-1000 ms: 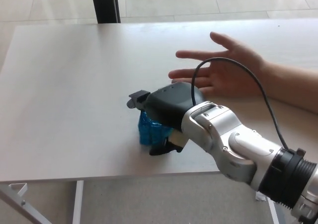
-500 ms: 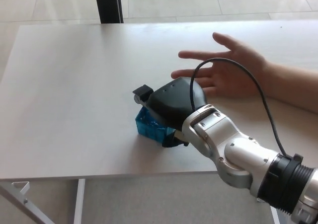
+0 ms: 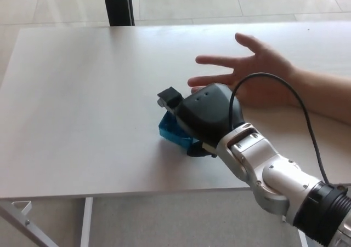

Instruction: The robot uses its right hand to pick up a cube kept in the middle of the desk infront of it and hands it to a person

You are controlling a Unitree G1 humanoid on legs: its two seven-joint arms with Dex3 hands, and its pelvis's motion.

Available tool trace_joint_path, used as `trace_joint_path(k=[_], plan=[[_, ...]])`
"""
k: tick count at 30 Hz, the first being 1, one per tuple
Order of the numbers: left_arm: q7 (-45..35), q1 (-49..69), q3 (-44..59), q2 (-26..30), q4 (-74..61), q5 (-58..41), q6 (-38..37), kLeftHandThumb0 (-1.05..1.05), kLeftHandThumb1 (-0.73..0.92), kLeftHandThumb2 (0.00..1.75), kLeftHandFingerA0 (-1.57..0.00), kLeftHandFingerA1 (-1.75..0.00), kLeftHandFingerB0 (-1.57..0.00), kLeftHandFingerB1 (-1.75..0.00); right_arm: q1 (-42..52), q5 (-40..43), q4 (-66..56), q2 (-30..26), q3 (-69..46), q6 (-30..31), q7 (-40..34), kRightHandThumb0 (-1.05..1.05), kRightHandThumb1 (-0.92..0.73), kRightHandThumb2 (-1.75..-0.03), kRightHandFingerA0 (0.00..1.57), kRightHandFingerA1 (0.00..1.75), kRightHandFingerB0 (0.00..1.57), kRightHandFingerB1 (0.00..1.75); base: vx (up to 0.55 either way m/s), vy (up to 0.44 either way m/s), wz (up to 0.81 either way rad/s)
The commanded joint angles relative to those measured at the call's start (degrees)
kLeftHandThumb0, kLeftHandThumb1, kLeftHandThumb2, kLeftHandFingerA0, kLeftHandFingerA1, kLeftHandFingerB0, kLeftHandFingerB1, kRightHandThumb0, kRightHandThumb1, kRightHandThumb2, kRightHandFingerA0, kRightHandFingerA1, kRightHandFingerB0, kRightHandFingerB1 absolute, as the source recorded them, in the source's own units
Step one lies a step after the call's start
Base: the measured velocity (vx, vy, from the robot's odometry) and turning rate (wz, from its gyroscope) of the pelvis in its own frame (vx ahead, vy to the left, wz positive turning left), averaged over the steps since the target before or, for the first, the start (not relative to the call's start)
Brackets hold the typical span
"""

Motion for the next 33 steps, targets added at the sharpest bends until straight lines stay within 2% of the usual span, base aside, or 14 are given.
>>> trace_joint_path(k=[1,2,4,5,6,10,13,15,16,17,21,22,25,33], plan=[[1.01,-0.29,0.2,1.24,1.12,0.61,-0.54,-0.5,0.65,0.6,-0.62,-0.52,-0.54,-0.42,-0.59,0.37,-0.03,-1.85,-5.18,-4.24,-5.2,-0.33,-0.64,-0.65,0.85,1.75,0.75,1.57,0.0,0.0,0.0],[0.92,-0.13,0.28,1.15,1.18,0.57,-0.91,-0.49,0.65,0.6,-0.61,-0.54,-0.53,-0.43,-1.54,0.45,-0.33,-2.74,-6.85,-5.03,-5.94,-0.45,-0.46,-0.9,1.13,1.36,0.94,1.22,0.0,0.0,0.0],[0.4,0.37,0.23,1.27,0.93,0.63,-1.62,-0.5,0.65,0.6,-0.63,-0.55,-0.57,-0.44,-2.08,1.24,-0.09,-2.86,-9.36,-6.63,-6.8,-0.33,-0.64,-0.64,0.84,1.75,0.73,1.57,0.0,0.0,0.0],[0.23,0.46,0.37,1.32,0.88,0.48,-1.37,-0.53,0.66,0.6,-0.58,-0.54,-0.55,-0.44,-2.8,1.66,0.25,-3.29,-10.44,-7.62,-6.66,-0.4,-0.49,-0.93,1.13,1.33,0.87,1.13,0.0,0.0,0.0],[0.23,0.37,0.33,1.43,0.78,0.51,-0.93,-0.53,0.66,0.6,-0.6,-0.55,-0.56,-0.43,-4.47,2.23,0.78,-4.37,-12.3,-8.74,-6.11,-0.33,-0.65,-0.6,0.84,1.75,0.8,0.95,0.0,0.0,0.0],[0.66,0.51,1.1,1.1,1.43,0.17,-0.82,-0.51,0.65,0.6,-0.64,-0.53,-0.54,-0.43,-8.18,3.76,2.72,-6.67,-16.18,-10.7,-2.98,-0.28,-0.6,-0.62,0.88,1.75,0.82,1.12,0.0,0.0,0.0],[0.64,0.45,1.7,1.09,1.32,0.02,-0.79,-0.52,0.64,0.59,-0.63,-0.58,-0.56,-0.44,-10.07,2.42,4.78,-7.92,-17.3,-11.03,-4.89,-0.37,-0.59,-0.59,0.89,1.74,0.86,0.9,0.0,0.0,0.0],[0.55,0.51,1.14,1.42,0.77,0.56,-0.9,-0.56,0.65,0.59,-0.58,-0.6,-0.56,-0.45,-11.67,2.29,6.77,-9.85,-18.12,-11.63,-3.83,-0.4,-0.49,-0.93,1.19,1.35,0.79,1.0,0.0,0.0,0.0],[1.01,0.38,0.98,1.35,0.92,0.8,-0.63,-0.55,0.65,0.6,-0.59,-0.59,-0.56,-0.45,-12.0,2.04,8.06,-10.15,-18.15,-12.22,-4.49,-0.38,-0.69,-0.6,0.87,1.75,0.78,1.2,0.0,0.0,0.0],[0.7,0.42,1.24,1.31,0.9,0.51,-0.62,-0.53,0.66,0.59,-0.59,-0.57,-0.56,-0.44,-12.05,1.85,9.02,-10.27,-18.25,-12.53,-5.52,-0.43,-0.54,-0.95,1.18,1.36,0.86,1.1,0.0,0.0,0.0],[0.44,0.62,1.26,1.18,0.99,0.52,-0.78,-0.55,0.65,0.59,-0.6,-0.55,-0.57,-0.44,-11.69,1.71,10.75,-10.71,-17.93,-12.52,-4.18,-0.44,-0.5,-0.92,1.19,1.38,0.89,1.17,0.0,0.0,0.0],[0.85,0.37,1.17,1.15,1.13,0.66,-0.28,-0.53,0.65,0.6,-0.61,-0.56,-0.56,-0.44,-11.76,1.65,11.19,-10.94,-17.53,-13.12,-3.24,-0.34,-0.63,-0.61,0.88,1.75,0.82,1.3,0.0,0.0,0.0],[0.56,0.7,1.16,0.89,0.88,0.63,-0.95,-0.51,0.65,0.6,-0.6,-0.55,-0.54,-0.43,-10.61,0.49,12.54,-10.71,-16.32,-13.72,-5.76,-0.3,-0.57,-0.68,0.91,1.75,0.77,1.57,0.0,0.0,0.0],[0.18,0.24,1.32,0.71,0.74,0.39,-0.87,-0.52,0.66,0.6,-0.6,-0.55,-0.54,-0.44,-9.05,1.65,15.55,-7.66,-15.62,-13.63,-3.47,-0.32,-0.67,-0.64,0.88,1.75,0.71,1.57,0.0,0.0,0.0]])
